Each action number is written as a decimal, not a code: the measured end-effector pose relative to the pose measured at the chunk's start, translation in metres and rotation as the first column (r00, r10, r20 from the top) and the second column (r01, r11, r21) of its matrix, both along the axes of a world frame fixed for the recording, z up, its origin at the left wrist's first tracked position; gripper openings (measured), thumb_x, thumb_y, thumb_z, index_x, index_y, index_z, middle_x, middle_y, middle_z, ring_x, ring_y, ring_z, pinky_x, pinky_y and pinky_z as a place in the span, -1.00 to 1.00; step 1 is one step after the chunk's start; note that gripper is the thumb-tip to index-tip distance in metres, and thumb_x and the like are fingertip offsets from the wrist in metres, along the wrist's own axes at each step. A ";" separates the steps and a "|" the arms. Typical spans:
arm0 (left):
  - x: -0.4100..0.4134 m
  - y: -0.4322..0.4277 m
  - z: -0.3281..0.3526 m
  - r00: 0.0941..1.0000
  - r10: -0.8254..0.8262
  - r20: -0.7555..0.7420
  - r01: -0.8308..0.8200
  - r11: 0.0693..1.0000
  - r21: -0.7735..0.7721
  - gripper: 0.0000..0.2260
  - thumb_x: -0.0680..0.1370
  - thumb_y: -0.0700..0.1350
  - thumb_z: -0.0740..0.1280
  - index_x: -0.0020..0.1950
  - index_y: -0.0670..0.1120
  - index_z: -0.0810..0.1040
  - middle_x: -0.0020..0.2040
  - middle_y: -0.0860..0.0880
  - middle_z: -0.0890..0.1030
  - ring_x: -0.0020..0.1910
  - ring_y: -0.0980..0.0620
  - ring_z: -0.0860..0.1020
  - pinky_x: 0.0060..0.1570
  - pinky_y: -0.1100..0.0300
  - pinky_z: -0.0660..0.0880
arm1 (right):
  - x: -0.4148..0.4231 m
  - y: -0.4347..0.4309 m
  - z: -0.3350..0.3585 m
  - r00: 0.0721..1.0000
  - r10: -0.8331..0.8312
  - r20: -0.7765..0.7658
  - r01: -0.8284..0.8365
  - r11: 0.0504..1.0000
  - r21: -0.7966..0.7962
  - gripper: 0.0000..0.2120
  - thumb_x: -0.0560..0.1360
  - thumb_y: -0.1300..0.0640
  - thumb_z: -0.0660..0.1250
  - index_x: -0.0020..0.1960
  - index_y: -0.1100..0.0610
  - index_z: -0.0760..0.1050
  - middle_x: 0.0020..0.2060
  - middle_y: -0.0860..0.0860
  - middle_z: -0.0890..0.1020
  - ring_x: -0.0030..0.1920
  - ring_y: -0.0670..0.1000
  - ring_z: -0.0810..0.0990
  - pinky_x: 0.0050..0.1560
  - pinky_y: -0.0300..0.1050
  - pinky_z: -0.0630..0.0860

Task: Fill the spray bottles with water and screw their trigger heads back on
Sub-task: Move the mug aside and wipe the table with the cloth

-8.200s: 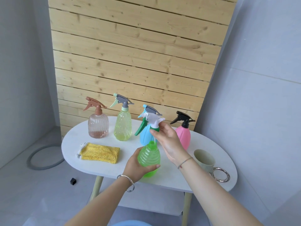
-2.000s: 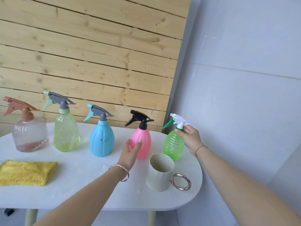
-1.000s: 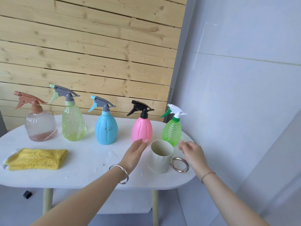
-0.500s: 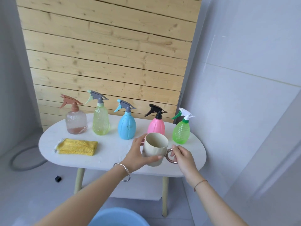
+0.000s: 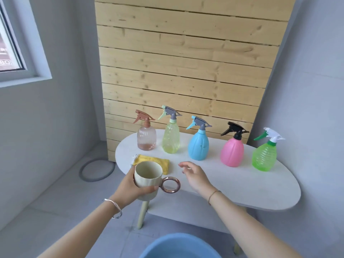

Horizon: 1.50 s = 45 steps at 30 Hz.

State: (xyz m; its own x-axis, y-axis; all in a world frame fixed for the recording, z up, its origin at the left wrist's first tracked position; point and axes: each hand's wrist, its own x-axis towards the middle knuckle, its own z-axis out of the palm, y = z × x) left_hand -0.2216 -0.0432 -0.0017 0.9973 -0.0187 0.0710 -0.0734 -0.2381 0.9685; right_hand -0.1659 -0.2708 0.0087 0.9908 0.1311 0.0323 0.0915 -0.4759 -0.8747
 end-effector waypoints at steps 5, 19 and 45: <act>-0.005 0.060 -0.010 0.995 0.097 -0.001 -0.097 0.995 -0.006 -0.28 0.05 0.14 0.58 0.16 0.19 0.43 0.01 0.21 0.63 -0.01 0.28 0.57 -0.06 0.29 0.50 | 0.050 0.063 -0.022 0.980 0.196 0.026 -0.171 0.904 -0.391 -0.52 0.59 0.12 0.21 0.48 0.07 0.23 0.49 0.08 0.21 0.50 0.03 0.13 0.45 -0.17 0.06; 0.000 0.122 -0.035 0.978 0.210 -0.008 -0.210 0.975 -0.074 -0.25 0.05 0.13 0.59 0.21 0.10 0.47 0.06 0.09 0.64 0.05 0.15 0.60 0.00 0.20 0.53 | 0.069 0.113 -0.048 0.937 0.262 0.229 -0.046 0.746 -0.664 -0.42 0.46 -0.20 0.30 0.44 -0.17 0.26 -0.06 -0.06 0.28 0.17 0.04 0.36 0.17 -0.16 0.24; 0.017 0.063 -0.029 0.982 0.185 0.027 -0.180 0.976 -0.120 -0.27 0.04 0.15 0.58 0.18 0.15 0.48 0.07 0.09 0.64 0.04 0.16 0.60 -0.02 0.22 0.51 | 0.083 0.055 -0.066 0.968 0.114 0.222 0.054 0.771 -0.634 -0.49 0.58 0.16 0.10 0.52 0.06 0.14 0.53 0.00 0.10 0.52 0.00 0.08 0.47 -0.17 0.00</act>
